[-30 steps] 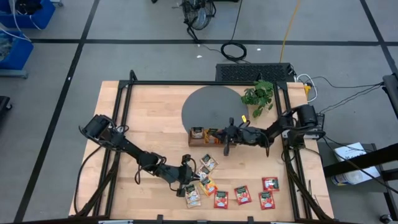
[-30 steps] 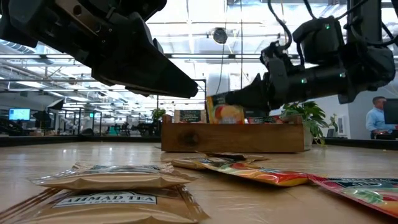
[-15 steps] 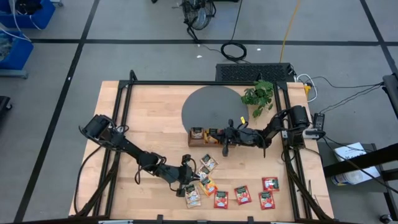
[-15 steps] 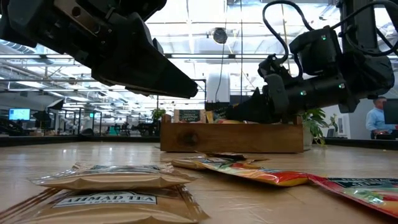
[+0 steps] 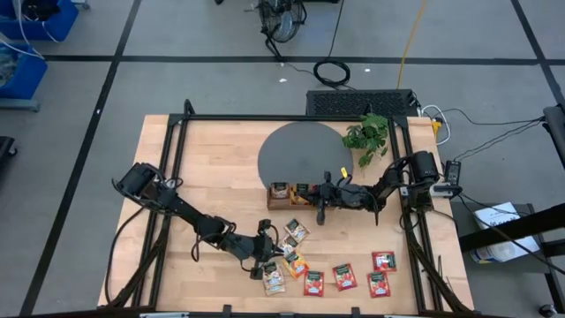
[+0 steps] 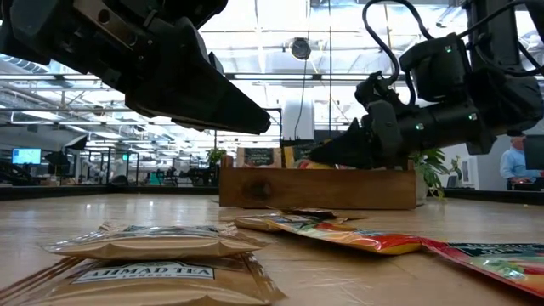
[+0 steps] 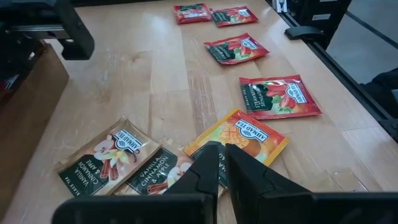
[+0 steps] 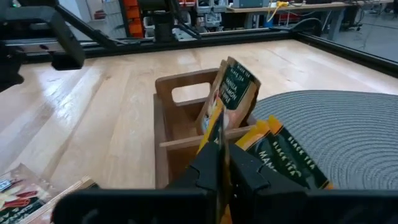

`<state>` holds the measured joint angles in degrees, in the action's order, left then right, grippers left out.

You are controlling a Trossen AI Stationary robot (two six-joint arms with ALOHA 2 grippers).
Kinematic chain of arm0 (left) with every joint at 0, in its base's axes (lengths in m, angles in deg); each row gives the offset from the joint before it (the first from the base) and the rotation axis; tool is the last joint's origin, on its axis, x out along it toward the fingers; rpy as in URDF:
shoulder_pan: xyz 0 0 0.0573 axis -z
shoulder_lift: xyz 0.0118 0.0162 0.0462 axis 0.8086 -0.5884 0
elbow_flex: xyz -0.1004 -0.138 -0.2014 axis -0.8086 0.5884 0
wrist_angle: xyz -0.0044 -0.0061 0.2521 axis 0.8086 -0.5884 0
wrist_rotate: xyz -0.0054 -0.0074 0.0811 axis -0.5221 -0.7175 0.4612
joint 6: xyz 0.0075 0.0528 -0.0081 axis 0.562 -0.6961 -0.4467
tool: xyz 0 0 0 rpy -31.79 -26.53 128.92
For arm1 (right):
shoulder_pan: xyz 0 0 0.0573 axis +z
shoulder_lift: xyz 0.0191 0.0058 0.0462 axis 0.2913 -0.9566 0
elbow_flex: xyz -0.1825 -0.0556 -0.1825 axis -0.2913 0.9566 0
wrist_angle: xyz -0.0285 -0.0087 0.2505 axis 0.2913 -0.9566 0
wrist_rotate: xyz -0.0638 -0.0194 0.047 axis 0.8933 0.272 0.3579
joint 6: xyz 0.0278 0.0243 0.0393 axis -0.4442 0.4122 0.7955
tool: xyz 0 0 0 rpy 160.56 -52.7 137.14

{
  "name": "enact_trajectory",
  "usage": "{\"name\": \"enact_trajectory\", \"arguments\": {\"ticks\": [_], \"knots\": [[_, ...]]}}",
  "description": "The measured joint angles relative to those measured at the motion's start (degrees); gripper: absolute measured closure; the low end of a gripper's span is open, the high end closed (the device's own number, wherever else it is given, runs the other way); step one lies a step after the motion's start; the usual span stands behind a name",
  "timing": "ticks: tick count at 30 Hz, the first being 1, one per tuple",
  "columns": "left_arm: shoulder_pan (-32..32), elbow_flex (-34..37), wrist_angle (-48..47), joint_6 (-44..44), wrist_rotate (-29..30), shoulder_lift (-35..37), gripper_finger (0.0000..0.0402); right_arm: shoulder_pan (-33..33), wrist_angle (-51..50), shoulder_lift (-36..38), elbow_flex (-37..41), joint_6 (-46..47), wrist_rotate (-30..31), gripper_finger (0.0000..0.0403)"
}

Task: Pick & Place Tea
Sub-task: Put the yellow tea bag into the middle wooden organizer, then put the brown tea bag into the left wooden organizer

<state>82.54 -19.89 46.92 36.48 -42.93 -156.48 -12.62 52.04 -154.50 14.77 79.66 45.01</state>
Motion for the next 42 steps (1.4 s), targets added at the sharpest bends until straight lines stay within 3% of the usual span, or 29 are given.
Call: {"name": "enact_trajectory", "arguments": {"ticks": [11,17,20,24,29,35,42], "knots": [[0.0,0.0,0.0,0.2,0.0,0.0,0.0366,0.3,0.4,2.6,0.1,-2.1,2.3,0.0287],[0.0,0.0,0.0,0.5,0.0,0.0,0.0366,2.3,0.2,8.4,0.1,-7.3,3.3,0.0260],[0.0,0.0,0.1,0.5,0.0,0.0,0.0366,5.6,-2.5,13.2,0.1,-10.2,2.7,0.0269],[0.0,0.0,0.1,4.2,-0.8,0.0,0.0366,12.7,-14.0,20.2,-0.6,-11.1,-4.7,0.0302],[0.0,0.0,0.1,6.8,-1.7,0.0,0.0366,24.1,-30.8,21.4,-3.2,-7.0,4.1,0.0382],[0.2,0.0,-0.1,10.9,-1.8,0.0,0.0366,34.9,-28.2,16.2,-3.9,-5.7,9.0,0.0392],[1.5,-0.1,-0.8,8.5,-2.0,-0.9,0.0366,36.9,-28.2,12.6,-3.9,-6.3,7.3,0.0399]]}}
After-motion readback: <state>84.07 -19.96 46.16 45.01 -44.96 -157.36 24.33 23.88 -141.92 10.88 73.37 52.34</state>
